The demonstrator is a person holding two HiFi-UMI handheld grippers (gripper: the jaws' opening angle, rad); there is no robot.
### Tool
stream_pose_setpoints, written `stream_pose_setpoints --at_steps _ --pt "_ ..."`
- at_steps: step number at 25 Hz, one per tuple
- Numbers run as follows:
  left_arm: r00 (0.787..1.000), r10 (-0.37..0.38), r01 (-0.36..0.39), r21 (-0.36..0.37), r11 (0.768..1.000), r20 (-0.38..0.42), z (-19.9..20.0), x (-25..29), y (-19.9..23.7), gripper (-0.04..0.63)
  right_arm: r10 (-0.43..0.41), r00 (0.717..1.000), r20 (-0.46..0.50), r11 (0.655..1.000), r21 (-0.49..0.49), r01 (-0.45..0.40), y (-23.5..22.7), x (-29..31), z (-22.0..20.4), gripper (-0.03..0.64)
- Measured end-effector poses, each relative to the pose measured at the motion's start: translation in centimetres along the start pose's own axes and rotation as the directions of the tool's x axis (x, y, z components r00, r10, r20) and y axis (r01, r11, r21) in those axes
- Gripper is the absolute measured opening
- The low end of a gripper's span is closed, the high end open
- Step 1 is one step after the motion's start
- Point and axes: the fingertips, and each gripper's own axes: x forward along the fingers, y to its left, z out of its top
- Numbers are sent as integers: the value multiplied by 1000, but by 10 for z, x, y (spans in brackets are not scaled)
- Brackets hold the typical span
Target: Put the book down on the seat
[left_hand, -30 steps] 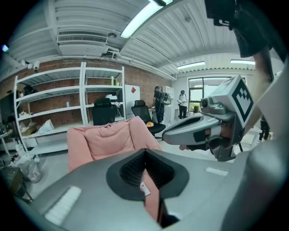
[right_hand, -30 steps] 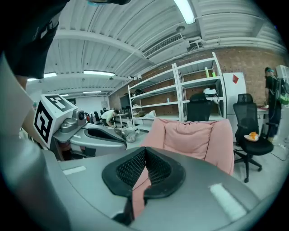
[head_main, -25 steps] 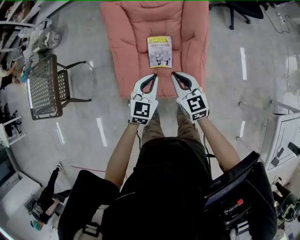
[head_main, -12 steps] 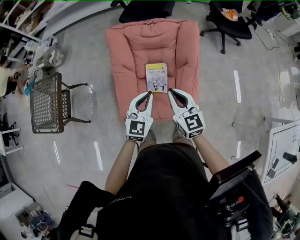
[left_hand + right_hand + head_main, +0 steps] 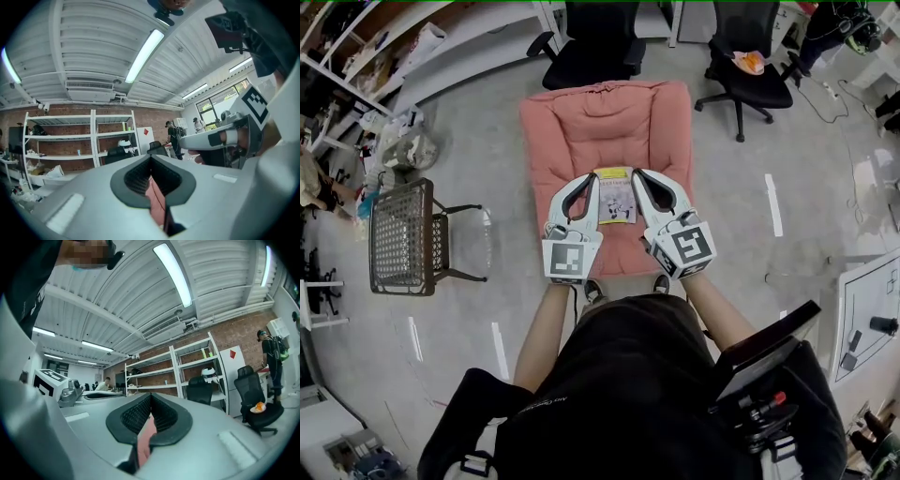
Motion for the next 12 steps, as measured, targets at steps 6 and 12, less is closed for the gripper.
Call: stream_pose_setpoints --at_steps 6,12 --pt "998 34 -35 17 999 62 20 -2 23 0 -15 999 35 999 -45 16 -8 6 15 11" --pt "986 19 -28 54 998 164 47 5 34 0 -27 996 88 986 -161 41 -20 7 50 11"
